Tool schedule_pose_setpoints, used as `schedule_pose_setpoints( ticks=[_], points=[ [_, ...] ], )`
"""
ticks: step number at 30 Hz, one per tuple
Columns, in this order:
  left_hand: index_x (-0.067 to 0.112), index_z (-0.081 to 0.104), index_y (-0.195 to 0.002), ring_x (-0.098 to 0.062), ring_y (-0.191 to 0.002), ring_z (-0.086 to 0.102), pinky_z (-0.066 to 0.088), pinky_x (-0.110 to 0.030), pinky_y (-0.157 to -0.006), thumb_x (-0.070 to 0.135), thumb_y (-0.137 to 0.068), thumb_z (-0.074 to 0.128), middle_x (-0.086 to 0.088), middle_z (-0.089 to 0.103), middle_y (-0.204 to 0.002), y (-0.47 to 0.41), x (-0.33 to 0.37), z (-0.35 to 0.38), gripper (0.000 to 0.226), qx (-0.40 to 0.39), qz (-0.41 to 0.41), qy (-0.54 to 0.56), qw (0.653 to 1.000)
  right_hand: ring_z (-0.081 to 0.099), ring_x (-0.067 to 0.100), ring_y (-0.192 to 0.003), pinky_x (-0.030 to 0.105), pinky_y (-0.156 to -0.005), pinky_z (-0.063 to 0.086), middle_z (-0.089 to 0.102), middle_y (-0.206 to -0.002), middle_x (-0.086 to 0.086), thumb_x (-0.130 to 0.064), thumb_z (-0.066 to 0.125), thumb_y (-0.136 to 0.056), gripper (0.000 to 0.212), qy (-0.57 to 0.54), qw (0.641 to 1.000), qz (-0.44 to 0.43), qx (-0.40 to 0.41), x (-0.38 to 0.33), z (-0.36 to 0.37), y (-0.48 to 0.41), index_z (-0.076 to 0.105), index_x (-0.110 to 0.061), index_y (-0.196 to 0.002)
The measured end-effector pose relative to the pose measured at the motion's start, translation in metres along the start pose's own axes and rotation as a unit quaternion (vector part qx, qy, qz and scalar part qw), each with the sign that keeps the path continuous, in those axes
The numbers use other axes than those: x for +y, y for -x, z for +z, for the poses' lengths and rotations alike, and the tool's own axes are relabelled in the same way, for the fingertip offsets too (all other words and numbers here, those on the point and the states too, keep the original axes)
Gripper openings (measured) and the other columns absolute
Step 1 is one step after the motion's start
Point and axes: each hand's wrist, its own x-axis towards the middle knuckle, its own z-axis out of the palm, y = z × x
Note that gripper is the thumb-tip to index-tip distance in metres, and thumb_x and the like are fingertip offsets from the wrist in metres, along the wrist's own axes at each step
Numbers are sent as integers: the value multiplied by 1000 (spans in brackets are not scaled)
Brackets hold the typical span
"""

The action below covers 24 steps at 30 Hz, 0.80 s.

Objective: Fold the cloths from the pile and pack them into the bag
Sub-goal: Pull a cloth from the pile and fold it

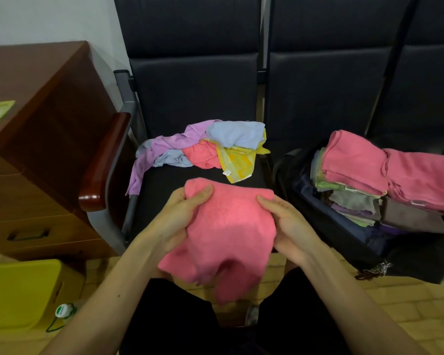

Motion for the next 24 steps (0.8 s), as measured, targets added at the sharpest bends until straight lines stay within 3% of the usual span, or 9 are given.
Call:
schedule_pose_setpoints(
  ticks=[2,4,7,10,13,15,18,20,24],
  points=[
    [-2,69,-110,-23,-85,73,61,-32,-73,20,-91,64,-16,74,-99,-2,0,-2,30,11,5,-4,1000,69,17,-89,28,-71,58,73,-102,7,-18,60,-93,27,33,999,-40,5,-4,3,0,68,-9,-117],
    [-1,69,-112,-22,-88,73,61,-31,-74,17,-92,64,-16,74,-103,-2,1,-3,27,22,4,-9,1000,69,17,-94,28,-73,58,73,-105,5,-17,60,-94,26,47,996,-77,13,-8,5,-1,65,-11,-119],
    [0,66,-117,-24,-96,72,60,-31,-79,16,-93,64,-16,74,-110,-3,1,-8,29,26,8,-21,999,70,23,-104,35,-80,57,72,-114,5,-15,67,-88,50,77,994,-77,-12,-9,6,1,49,-24,-134],
    [3,60,-126,-24,-105,71,57,-39,-89,20,-86,72,-12,73,-115,-6,3,-17,45,0,-1,-61,998,73,30,-93,39,-73,61,75,-101,16,-1,69,-87,80,159,984,-76,-13,-6,7,2,27,-38,-144],
    [16,56,-130,-18,-104,71,59,-37,-80,19,-82,78,-2,73,-116,-6,6,-23,53,-27,-21,-154,987,69,46,-88,57,-80,58,70,-94,30,-3,70,-88,79,254,955,-147,36,-17,8,0,30,-34,-148],
    [20,55,-131,-16,-105,71,60,-34,-77,17,-79,81,-1,72,-118,-7,9,-26,58,-34,-19,-169,985,69,44,-86,61,-81,55,68,-90,31,-6,70,-89,68,303,936,-176,38,-26,9,-1,39,-33,-143],
    [14,54,-130,-19,-108,69,58,-33,-86,18,-67,88,-7,68,-124,-10,15,-28,72,8,6,-106,994,68,45,-87,63,-78,54,68,-93,29,-14,72,-89,60,340,918,-202,29,-33,11,-5,42,-37,-136],
    [14,51,-123,-21,-104,67,56,-32,-83,14,-70,87,-8,63,-123,-10,18,-25,64,71,25,-77,994,63,53,-88,64,-76,53,65,-97,33,-20,72,-88,66,361,907,-215,33,-34,12,-10,35,-43,-137],
    [28,43,-133,-14,-104,60,54,-31,-84,13,-77,82,10,51,-117,-11,20,-27,71,124,86,-94,984,65,43,-82,56,-78,55,64,-94,28,-16,71,-89,69,407,877,-253,36,-37,16,-14,31,-39,-141]
  ],
)
